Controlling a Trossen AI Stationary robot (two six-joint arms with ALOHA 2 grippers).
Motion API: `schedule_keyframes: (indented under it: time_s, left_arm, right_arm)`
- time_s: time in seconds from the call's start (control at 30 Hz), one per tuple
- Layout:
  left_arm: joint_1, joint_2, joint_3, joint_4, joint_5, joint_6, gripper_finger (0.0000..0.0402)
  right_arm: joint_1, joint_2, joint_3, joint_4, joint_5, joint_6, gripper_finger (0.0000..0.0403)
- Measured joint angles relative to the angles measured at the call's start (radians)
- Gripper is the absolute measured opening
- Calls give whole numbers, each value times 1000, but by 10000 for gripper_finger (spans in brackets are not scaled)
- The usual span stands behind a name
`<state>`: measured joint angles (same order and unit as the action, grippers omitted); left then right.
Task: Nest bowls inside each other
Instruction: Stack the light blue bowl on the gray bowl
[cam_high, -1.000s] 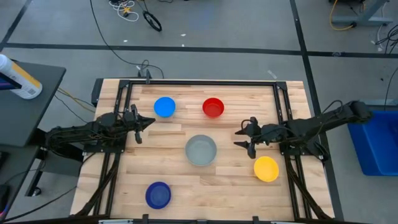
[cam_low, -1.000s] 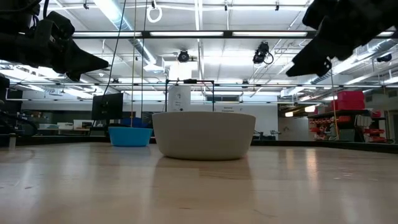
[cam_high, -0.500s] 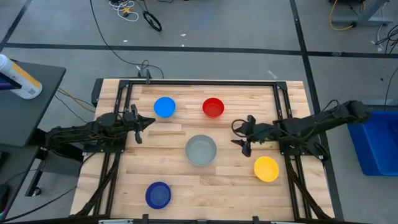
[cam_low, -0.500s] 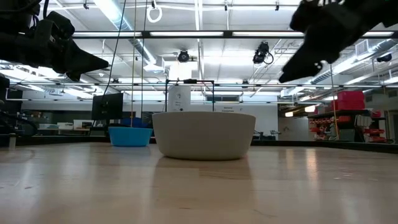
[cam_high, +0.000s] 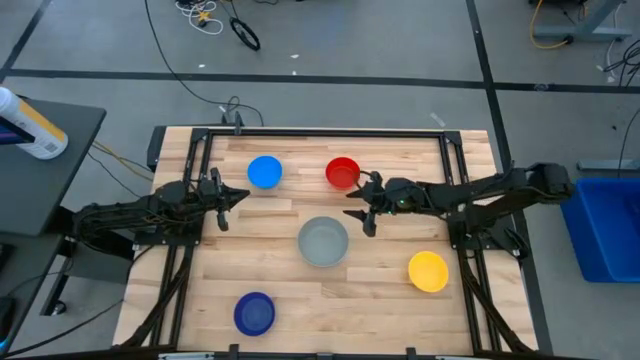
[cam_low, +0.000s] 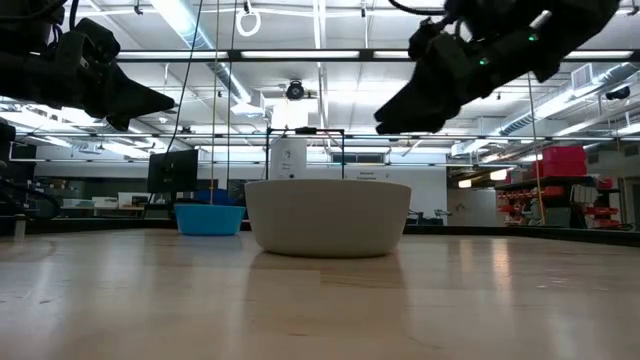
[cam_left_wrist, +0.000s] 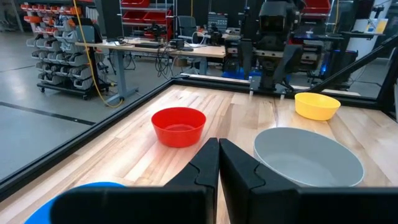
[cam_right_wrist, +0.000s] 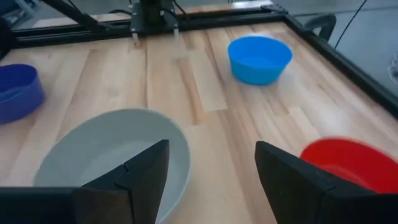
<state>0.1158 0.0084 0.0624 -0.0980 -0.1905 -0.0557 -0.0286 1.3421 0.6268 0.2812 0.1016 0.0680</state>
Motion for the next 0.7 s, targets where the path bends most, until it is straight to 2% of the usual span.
schedule_keyframes:
  time_s: [0.17,0.3,0.37,0.57,0.7]
  left_arm:
    - [0,0,-2,3,-15,16,16]
    - [0,23,-55,161,-64,49,16]
    - [4,57,-54,178,-86,62,16]
    - [42,249,-54,244,-75,33,16]
    - [77,438,-54,376,-30,-1,27]
  right_arm:
    - [1,37,72,-15,-1,-64,252]
    - [1,33,100,-56,0,-84,247]
    - [1,33,100,-65,0,-85,244]
    - [2,33,101,-122,25,-83,245]
    - [2,33,101,-127,37,-84,252]
